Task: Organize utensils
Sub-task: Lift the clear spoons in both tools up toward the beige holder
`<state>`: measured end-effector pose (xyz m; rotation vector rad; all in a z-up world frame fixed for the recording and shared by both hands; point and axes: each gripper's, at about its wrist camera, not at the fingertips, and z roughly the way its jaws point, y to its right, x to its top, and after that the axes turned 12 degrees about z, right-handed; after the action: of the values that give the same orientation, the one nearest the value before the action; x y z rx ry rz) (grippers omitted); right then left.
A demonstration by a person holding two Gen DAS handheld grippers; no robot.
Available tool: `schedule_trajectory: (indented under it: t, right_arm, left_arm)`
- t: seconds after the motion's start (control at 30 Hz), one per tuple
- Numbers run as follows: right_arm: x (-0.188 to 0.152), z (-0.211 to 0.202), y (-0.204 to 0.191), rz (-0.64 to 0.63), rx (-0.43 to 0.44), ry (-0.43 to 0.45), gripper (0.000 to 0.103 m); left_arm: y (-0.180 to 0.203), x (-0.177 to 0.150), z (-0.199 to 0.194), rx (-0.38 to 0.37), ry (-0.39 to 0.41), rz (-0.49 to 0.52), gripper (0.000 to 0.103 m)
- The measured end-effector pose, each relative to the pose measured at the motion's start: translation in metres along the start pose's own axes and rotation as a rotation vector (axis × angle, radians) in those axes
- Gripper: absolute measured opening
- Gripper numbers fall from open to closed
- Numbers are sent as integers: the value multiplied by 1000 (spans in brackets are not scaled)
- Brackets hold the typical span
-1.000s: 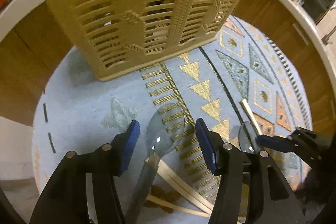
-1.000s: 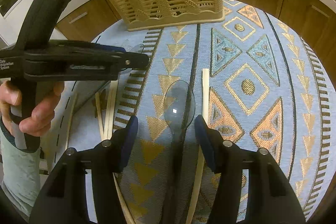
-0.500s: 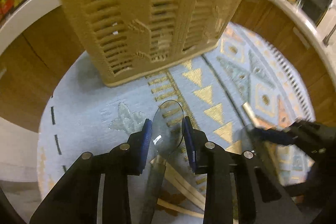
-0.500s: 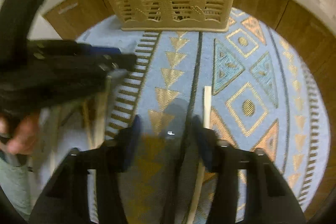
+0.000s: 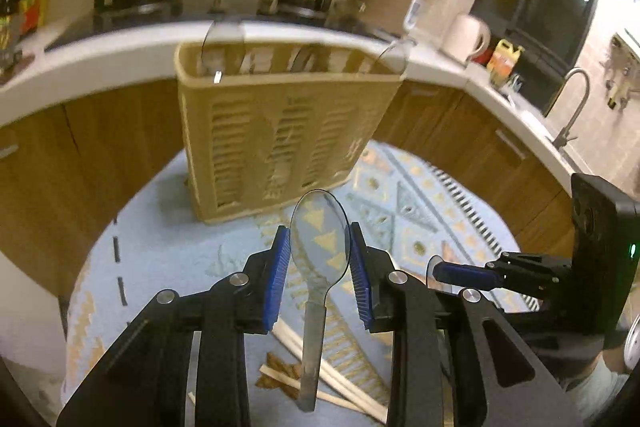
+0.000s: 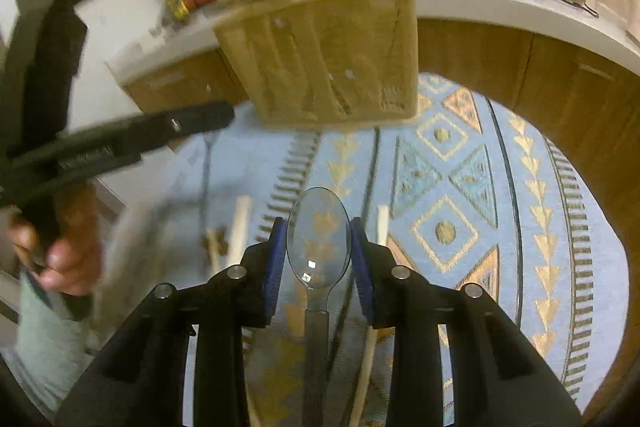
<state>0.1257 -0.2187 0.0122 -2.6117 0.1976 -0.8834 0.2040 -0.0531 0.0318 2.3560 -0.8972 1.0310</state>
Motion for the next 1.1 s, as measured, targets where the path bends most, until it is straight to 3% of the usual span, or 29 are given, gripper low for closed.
schedule_trajectory:
  t: [0.17, 0.4, 0.43, 0.47, 0.57, 0.73, 0.97, 1.03, 1.07, 1.1]
  right_arm:
    - [8, -37, -2, -13, 137, 115, 28]
    - [35, -64, -11, -28, 184, 239, 27]
    - [43, -66, -13, -25, 185, 257, 25]
    - [51, -68, -14, -23, 189, 270, 9]
    - [78, -74, -18, -15, 196, 312, 9]
    - [109, -63, -19, -25, 187, 289, 9]
    - [96, -42, 1, 26, 148, 217, 9]
    - [92, -34, 12, 53, 91, 154, 12]
    - [89, -28, 20, 87, 79, 104, 25]
    - [88, -23, 28, 121, 80, 72, 49]
  left_arm:
    - [10, 8, -34, -14, 125, 30, 27]
    - [19, 30, -51, 26, 225, 23, 27]
    - [17, 35, -54, 42, 243, 16, 27]
    - [14, 40, -57, 55, 258, 10, 27]
    - [5, 58, -64, 94, 304, -9, 27]
    - [-6, 79, -74, 126, 347, -18, 27]
    - [-18, 66, -64, 110, 318, -64, 27]
    - [-20, 62, -62, 115, 309, -63, 27]
    - [-19, 60, -63, 117, 311, -60, 27]
    - [-20, 59, -64, 113, 313, -59, 27]
